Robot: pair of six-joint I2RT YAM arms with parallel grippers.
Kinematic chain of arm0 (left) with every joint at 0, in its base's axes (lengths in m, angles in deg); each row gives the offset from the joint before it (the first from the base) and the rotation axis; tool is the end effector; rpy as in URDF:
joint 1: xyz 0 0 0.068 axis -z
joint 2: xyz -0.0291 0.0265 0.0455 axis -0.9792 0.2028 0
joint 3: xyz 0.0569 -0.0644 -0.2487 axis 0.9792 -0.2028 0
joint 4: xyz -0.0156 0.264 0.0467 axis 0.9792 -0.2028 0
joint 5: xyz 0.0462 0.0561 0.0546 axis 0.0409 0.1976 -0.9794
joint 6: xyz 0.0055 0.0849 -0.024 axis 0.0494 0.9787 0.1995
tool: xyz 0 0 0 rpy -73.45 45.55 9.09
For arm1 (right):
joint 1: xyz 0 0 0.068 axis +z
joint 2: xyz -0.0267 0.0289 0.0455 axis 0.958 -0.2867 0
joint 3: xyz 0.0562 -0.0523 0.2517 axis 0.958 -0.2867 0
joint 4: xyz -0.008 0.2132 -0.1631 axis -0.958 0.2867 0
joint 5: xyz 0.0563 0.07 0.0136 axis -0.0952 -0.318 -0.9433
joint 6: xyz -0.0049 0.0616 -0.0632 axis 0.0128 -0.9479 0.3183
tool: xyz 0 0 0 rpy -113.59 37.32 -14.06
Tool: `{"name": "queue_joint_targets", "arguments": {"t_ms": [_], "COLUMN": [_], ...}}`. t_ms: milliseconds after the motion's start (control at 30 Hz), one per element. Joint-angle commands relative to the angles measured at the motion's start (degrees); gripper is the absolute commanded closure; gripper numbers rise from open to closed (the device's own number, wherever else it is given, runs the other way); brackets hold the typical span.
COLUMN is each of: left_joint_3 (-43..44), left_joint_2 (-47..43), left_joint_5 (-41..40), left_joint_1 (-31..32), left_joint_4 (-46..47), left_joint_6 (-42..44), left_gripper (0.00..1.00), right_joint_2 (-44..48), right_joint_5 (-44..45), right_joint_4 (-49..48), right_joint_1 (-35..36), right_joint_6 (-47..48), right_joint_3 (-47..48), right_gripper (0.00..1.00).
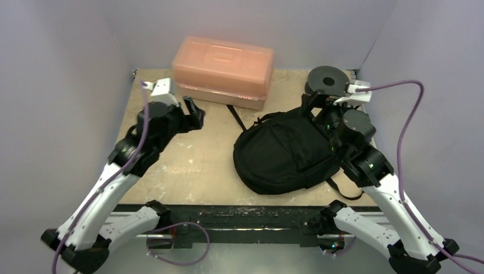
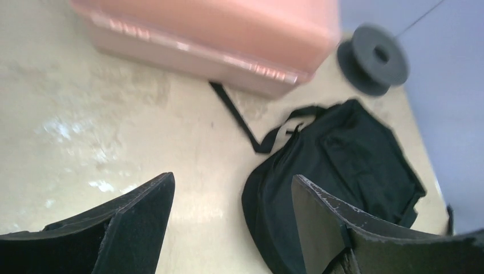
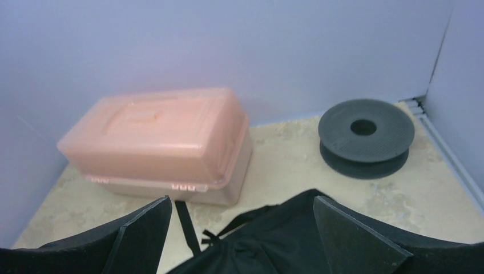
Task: Pack the student bag
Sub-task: Reset both arms
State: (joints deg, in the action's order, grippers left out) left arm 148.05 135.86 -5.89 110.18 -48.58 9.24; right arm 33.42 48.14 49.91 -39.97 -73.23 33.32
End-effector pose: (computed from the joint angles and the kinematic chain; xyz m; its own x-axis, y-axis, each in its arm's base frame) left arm 0.2311 -0.1204 0.3646 -0.4702 -0.3155 -0.8242 0.0793 0.9150 -0.3955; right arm 0.2092 0.0884 0.4197 -0.0448 0.2734 -0.9609 -0.0181 0.9614 0.2744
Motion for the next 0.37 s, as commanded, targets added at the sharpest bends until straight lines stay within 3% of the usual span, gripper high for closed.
{"name": "queue_joint_targets", "arguments": {"t_ms": [0, 133, 333], "left_joint_3": [2.0, 2.2, 2.5], "left_joint_2": [-10.5, -17.0, -19.6], "left_joint_5": [-5.6, -4.9, -5.4], "left_joint_1": [-0.3, -0.2, -0.3], "left_joint_4": [5.6, 10.6, 11.9], "left_joint_6": [10.8, 14.3, 15.9], "left_gripper": [0.26, 0.26, 0.26], "right_joint_2": [6.6, 9.9, 13.3], "right_joint_5": [5.3, 6.3, 5.8], "right_joint_4": [-1.7, -0.2, -0.3], "right_joint_1": [-0.1, -0.1, -0.1], "right_joint_6": [4.0, 4.6, 5.0], "right_joint_3": [4.8, 7.7, 7.0], "right_gripper": [0.01, 0.01, 0.01]}}
